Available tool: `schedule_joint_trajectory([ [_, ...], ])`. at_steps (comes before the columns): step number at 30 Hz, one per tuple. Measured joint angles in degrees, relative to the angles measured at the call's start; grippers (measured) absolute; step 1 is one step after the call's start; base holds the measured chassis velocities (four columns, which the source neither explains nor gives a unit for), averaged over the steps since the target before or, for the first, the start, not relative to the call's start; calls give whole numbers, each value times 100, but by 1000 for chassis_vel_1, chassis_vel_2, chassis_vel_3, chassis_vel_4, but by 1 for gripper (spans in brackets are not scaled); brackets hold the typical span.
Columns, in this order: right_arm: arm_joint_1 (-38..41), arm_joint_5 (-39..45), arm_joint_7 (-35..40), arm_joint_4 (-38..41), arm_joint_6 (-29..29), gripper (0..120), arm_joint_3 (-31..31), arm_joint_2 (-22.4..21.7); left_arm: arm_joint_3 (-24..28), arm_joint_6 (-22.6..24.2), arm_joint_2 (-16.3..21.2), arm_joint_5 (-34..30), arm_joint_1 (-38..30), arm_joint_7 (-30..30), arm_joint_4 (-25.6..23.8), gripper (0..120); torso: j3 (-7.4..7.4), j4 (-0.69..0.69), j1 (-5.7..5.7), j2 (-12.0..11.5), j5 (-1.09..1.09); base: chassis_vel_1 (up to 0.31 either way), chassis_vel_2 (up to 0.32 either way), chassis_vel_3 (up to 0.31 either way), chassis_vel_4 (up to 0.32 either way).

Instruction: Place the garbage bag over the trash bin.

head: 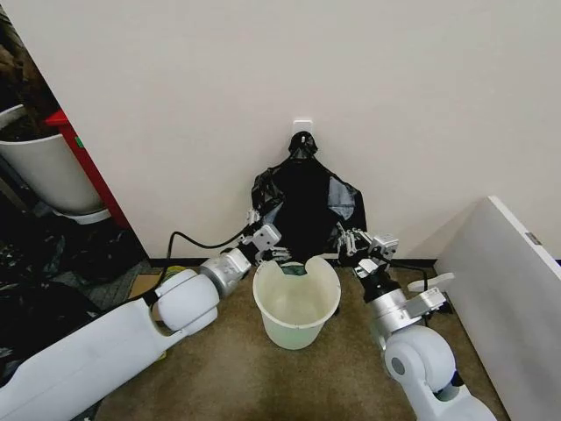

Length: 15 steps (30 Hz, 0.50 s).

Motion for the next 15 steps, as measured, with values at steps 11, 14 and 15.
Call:
schedule_joint_trajectory([
  [11, 59, 9, -8, -83, 9, 0, -16, 12, -107, 514, -180, 283, 29, -472, 167, 40, 0, 0, 0, 0, 0, 0, 0, 0, 0],
  [14, 62, 19, -8, -84, 9, 0, -16, 10, -135, 645, -211, 304, 31, -545, 197, 26, 0, 0, 0, 0, 0, 0, 0, 0, 0],
  [15, 62, 19, -8, -84, 9, 0, -16, 10, -135, 645, -211, 304, 31, -545, 197, 26, 0, 0, 0, 0, 0, 0, 0, 0, 0],
])
